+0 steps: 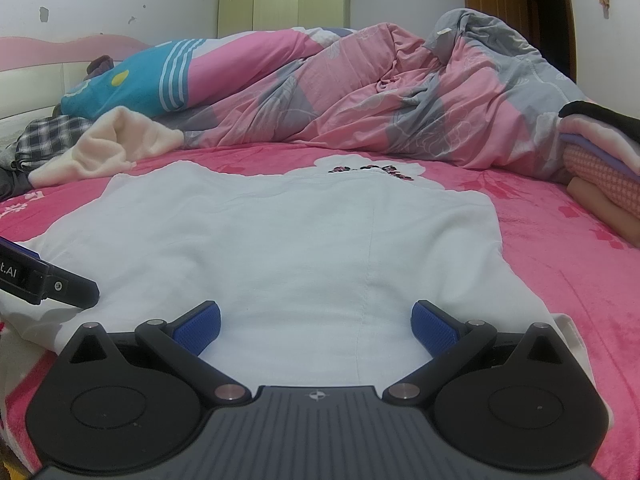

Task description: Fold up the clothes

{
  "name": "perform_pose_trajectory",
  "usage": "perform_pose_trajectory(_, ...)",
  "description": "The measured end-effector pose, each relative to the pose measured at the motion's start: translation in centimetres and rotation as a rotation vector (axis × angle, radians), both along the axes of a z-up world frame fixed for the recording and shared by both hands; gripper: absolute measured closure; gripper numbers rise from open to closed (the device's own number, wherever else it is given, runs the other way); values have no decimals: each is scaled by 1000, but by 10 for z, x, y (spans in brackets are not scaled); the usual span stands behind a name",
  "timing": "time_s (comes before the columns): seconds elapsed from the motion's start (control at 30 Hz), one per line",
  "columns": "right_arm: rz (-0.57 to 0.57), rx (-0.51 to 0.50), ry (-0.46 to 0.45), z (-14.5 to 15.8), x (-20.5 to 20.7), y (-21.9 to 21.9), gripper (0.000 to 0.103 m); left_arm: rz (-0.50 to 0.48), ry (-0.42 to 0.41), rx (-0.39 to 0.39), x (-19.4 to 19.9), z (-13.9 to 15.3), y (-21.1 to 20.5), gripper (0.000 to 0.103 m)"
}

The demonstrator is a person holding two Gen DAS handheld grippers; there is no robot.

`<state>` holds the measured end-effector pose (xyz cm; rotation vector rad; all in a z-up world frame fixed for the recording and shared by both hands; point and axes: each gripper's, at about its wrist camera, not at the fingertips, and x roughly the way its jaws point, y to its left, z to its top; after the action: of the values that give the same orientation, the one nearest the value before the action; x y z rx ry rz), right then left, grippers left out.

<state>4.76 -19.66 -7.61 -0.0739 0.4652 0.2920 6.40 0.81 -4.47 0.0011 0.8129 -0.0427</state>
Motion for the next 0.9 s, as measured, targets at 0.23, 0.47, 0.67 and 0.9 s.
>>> perform_pose_trajectory(0.23, 0, 0, 0, 0, 0, 0, 0, 0, 2, 0, 1, 1, 0, 0)
perform_pose_trajectory(0.47, 0, 0, -2, 0, 0, 0, 0, 0, 3, 0, 1, 0, 0, 0)
perform_pose_trajectory(0.67, -1, 0, -4, 0, 0, 0, 0, -1, 2, 1, 1, 0, 0, 0)
perform_pose_trajectory(0.9, -2, 0, -6, -1, 0, 1, 0, -6, 9, 16, 2, 3, -2, 0)
